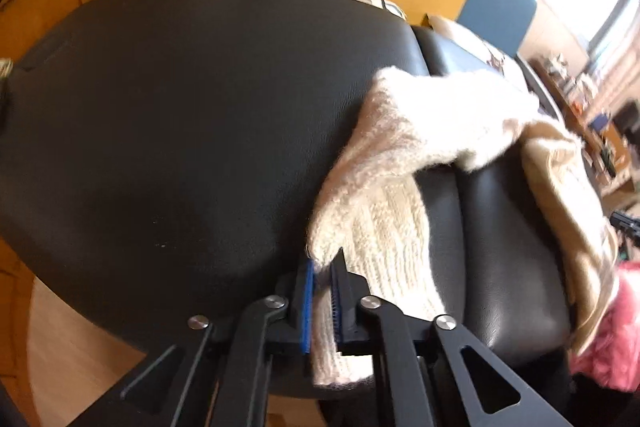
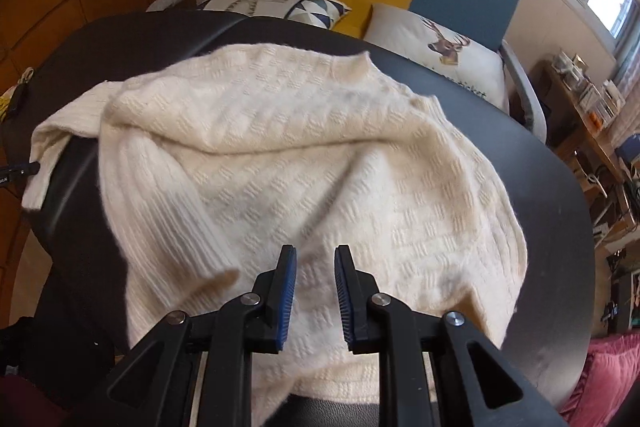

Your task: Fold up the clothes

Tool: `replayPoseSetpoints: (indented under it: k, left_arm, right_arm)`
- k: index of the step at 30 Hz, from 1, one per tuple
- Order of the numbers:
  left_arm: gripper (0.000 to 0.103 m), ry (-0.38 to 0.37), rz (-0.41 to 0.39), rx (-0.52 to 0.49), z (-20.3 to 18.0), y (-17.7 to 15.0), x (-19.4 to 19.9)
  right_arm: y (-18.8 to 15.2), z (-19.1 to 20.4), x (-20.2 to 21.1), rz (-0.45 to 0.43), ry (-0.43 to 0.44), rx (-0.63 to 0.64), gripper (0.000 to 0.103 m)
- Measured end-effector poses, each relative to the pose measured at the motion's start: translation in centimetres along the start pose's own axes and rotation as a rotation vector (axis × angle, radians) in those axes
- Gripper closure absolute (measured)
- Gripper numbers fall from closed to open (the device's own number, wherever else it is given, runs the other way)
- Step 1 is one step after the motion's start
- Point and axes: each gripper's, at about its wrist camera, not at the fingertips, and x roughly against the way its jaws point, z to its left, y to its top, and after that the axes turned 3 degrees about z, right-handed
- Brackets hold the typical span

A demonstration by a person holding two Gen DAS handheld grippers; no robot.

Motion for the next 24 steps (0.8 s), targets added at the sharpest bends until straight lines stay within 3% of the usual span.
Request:
replayPoseSetpoints:
  k: [4, 8, 12, 13, 16, 19, 24]
  left_arm:
    - [0.097, 0.108, -0.149, 0.081, 1.5, 2.6, 3.6]
    - [0.098, 0.265, -0.341, 0.089, 3.3, 7.7, 9.0]
    - [0.097, 0.452, -0.439, 0.040, 4.2, 13.0, 11.3]
    - [0.097, 0.504, -0.432, 0.021, 4.5, 14.1, 11.1]
    - [0.097, 0.612, -0.283, -0.012, 6.6, 16.4, 8.6]
    - [0.095, 0.560, -0.116, 0.075, 10.2, 16.1, 6.9]
    - [0.093, 0.496, -0.047, 0.262, 12.6, 14.1, 5.1]
  right_arm:
    - [1.5, 0.6, -2.5, 0.066, 0.044, -0.015, 0.084]
    - [2.7, 1.4, -5.3, 0.094, 0.209, -0.065, 0.084]
    - [3.8, 3.7, -7.4, 0.116, 0.384, -0.053, 0.084]
    - [4.0, 4.4, -8.3, 0.140, 0.404, -0.049, 0.084]
    - [4.7, 5.8, -9.0, 0.156, 0.407, -0.016, 0.084]
    - [5.1, 6.4, -9.5, 0.166, 0.406, 0.006, 0.083]
    - [5.2, 5.7, -9.8, 0.155, 0.449, -0.013, 0.083]
